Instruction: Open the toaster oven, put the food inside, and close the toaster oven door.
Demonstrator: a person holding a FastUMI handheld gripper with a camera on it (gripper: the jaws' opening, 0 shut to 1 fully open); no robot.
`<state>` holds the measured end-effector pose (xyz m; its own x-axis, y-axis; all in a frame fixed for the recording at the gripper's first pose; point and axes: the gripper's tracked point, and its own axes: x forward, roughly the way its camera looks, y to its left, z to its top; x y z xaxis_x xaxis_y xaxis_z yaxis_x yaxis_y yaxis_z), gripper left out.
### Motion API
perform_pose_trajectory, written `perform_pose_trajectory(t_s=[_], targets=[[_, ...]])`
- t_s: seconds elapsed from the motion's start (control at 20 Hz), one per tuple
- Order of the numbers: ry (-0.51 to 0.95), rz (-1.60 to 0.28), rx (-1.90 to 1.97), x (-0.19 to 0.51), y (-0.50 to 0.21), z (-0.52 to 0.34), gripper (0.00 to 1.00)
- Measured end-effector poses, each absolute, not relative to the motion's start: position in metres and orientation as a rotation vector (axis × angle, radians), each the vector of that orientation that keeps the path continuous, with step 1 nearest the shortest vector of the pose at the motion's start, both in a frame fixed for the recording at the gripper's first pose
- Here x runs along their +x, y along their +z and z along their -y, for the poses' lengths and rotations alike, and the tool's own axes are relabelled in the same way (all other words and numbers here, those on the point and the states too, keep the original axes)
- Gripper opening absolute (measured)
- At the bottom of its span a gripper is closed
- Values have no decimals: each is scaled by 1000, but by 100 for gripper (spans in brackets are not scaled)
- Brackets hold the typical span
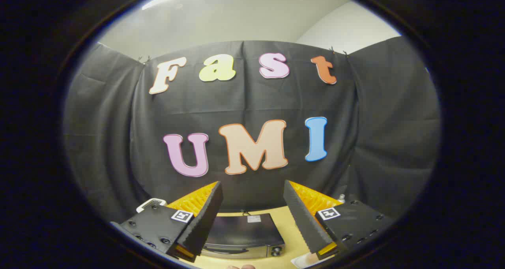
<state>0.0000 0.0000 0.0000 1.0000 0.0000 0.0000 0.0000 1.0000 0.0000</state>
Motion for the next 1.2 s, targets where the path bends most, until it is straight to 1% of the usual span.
perform_pose_trajectory(t_s=[0.2, 0.9, 1.05, 1.2], targets=[[24, 8, -5, 4, 5, -15, 98], [11, -41, -49, 10, -30, -27, 98], [21, -52, -24, 16, -46, -31, 98], [34, -94, -5, 24, -79, -38, 98]])
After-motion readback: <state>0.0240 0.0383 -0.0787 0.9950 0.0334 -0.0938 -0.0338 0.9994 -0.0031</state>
